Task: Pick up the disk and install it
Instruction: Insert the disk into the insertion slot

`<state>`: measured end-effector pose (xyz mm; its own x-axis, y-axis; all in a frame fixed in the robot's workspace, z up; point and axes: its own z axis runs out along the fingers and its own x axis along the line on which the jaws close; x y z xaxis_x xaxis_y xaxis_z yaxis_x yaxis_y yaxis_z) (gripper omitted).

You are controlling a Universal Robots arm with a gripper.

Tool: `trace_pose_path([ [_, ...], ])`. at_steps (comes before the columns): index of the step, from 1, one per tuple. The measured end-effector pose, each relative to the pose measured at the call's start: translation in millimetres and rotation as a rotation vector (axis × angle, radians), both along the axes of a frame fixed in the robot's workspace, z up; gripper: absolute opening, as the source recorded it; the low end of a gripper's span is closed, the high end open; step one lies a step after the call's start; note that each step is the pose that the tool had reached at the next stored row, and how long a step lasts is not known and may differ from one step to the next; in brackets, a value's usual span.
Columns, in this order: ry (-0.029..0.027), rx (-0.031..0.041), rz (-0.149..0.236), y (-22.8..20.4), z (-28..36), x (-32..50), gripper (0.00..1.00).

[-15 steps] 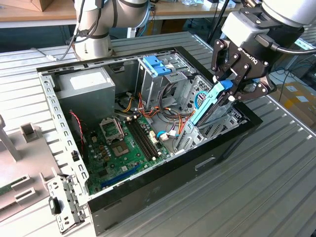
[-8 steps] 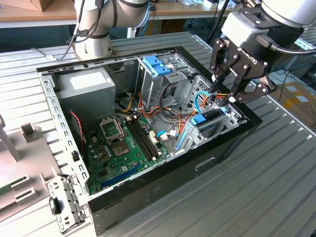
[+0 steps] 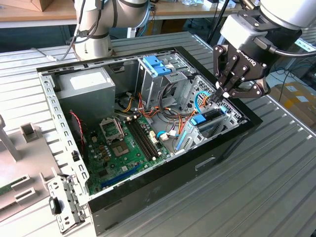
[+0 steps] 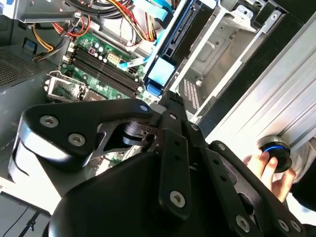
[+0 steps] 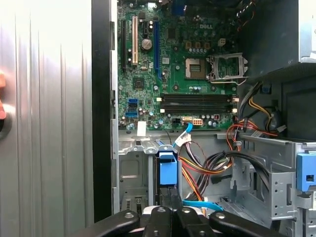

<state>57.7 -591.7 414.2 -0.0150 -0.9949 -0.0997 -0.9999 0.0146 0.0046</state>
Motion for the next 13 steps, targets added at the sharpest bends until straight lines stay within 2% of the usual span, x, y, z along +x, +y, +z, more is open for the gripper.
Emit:
trace_pose_path([
  [13,0.0003,0.0000,0.000,-1.7,-4.4,26.8,0.11],
])
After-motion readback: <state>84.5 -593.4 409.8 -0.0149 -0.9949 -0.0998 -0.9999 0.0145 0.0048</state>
